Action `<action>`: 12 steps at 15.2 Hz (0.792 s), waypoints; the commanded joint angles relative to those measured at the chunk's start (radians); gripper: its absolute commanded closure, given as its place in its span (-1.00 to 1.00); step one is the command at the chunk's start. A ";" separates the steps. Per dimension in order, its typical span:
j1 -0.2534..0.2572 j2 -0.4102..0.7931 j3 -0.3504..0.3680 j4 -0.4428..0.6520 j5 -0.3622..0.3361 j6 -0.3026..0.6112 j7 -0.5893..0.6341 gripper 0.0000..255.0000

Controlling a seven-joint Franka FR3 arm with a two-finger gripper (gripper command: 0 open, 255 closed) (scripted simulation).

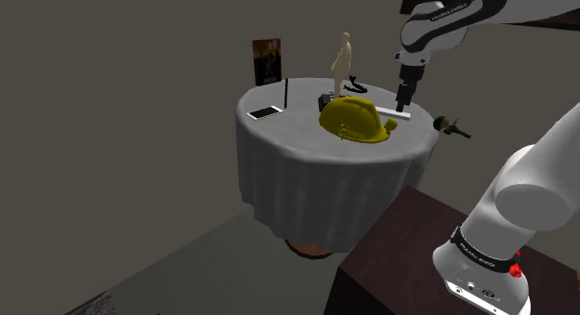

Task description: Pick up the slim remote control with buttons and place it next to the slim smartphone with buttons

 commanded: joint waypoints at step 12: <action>-0.161 0.561 -0.056 0.454 0.381 0.064 -0.430 -1.00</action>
